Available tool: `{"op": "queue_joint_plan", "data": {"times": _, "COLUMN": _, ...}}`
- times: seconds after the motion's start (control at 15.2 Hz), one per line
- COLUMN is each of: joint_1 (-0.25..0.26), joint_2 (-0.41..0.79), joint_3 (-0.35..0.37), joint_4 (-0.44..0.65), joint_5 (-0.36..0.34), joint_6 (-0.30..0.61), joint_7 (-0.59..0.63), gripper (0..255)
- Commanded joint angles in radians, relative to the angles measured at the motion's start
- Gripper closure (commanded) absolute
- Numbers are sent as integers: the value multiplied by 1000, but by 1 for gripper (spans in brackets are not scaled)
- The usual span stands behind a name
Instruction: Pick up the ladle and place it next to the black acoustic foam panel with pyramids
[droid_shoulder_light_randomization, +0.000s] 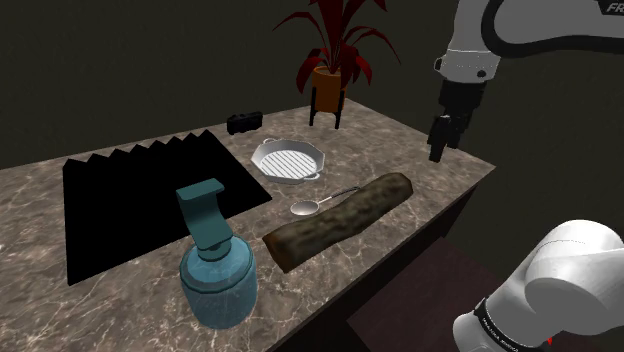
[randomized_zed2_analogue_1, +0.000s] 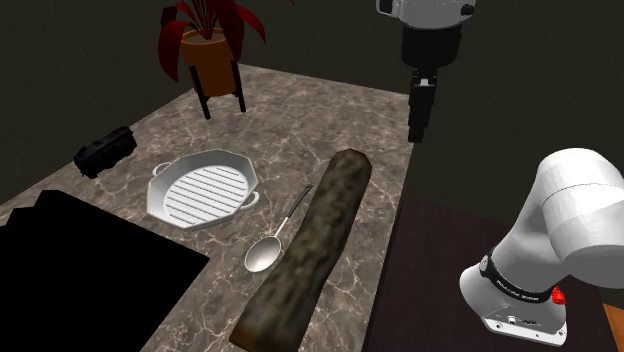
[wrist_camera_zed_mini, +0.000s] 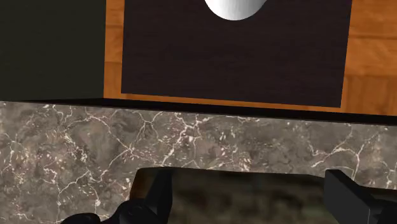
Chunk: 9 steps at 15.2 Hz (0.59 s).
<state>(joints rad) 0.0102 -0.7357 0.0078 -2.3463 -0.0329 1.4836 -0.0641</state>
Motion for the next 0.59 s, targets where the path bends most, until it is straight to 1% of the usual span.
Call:
{"op": "queue_joint_plan", "data": {"times": 0.0, "joint_1": 0, "joint_2": 0, "joint_3": 0, "joint_4": 0, "joint_5": 0, "joint_6": 0, "joint_7": 0, "gripper": 0}}
{"op": "queue_joint_plan", "data": {"times": 0.26, "joint_1": 55, "joint_2": 126, "joint_3": -105, "joint_4": 10, "joint_5": -5, "joint_6": 110, "joint_7": -244, "gripper": 0}}
{"op": "queue_joint_plan", "data": {"times": 0.53, "joint_1": 113, "joint_2": 278, "joint_3": -191, "joint_4": 54, "joint_5": 22, "joint_6": 199, "joint_7": -491, "gripper": 0}}
